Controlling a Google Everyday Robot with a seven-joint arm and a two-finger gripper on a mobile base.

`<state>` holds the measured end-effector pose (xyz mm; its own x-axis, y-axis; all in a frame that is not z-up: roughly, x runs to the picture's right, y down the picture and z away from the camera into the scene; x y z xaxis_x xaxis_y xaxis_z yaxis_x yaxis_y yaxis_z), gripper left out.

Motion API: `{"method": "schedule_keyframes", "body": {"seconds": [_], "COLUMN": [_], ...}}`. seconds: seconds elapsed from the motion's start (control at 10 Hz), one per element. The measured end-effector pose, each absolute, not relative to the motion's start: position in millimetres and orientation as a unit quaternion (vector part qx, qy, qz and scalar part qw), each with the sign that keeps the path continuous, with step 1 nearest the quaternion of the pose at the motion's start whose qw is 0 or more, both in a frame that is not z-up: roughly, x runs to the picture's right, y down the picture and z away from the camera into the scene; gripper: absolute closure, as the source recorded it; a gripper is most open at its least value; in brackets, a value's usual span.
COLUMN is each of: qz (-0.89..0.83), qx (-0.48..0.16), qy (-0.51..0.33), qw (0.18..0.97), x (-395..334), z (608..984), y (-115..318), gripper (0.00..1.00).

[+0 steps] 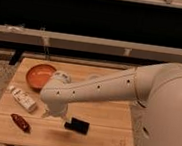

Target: Push the eraser across the table

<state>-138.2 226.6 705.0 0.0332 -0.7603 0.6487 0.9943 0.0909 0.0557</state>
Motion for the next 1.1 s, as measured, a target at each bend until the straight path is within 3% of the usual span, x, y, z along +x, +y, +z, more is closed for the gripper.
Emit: {"method": "schedule_keyframes", "body": {"seconds": [0.2, 0.7, 0.9, 1.1], "qz": [-0.641, -0.647, -0.649, -0.648], "qx": [-0.215, -0.225, -0.232, -0.240], "qy": [-0.270, -0.266, -0.264, -0.260], "qw": [0.685, 0.678, 0.675, 0.675], "x": [-142.0, -155.2, -157.5, -155.8], "z": [708.8, 720.4, 728.6, 740.6], "y": [230.4, 243.2, 248.2, 253.2], "gripper": [0.38, 0.90, 1.00, 1.00]}}
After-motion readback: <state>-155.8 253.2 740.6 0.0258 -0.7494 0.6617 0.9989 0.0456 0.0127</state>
